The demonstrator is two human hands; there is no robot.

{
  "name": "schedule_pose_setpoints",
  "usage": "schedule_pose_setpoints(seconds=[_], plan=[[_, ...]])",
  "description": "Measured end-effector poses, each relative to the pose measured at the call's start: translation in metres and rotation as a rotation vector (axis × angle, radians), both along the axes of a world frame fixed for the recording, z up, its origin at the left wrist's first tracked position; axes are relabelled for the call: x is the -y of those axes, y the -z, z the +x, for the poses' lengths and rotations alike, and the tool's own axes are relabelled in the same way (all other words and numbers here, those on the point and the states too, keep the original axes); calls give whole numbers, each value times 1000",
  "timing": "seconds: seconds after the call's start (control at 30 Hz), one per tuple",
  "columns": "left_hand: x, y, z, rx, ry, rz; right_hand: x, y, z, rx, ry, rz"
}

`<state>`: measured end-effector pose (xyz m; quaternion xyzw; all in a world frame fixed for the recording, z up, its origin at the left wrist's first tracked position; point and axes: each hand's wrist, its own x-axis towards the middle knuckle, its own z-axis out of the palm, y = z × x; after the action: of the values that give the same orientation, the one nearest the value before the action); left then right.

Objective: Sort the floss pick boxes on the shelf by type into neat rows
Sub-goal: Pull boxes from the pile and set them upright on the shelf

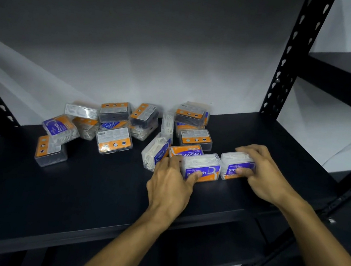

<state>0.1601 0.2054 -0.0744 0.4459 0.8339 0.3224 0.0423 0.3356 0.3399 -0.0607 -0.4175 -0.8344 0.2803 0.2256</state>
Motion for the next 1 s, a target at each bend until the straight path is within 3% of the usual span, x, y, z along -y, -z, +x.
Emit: schedule_pose_setpoints(seconds=[1.0], plan=[[10, -1, -4, 62, -3, 83, 5, -11, 2, 137, 24, -47]])
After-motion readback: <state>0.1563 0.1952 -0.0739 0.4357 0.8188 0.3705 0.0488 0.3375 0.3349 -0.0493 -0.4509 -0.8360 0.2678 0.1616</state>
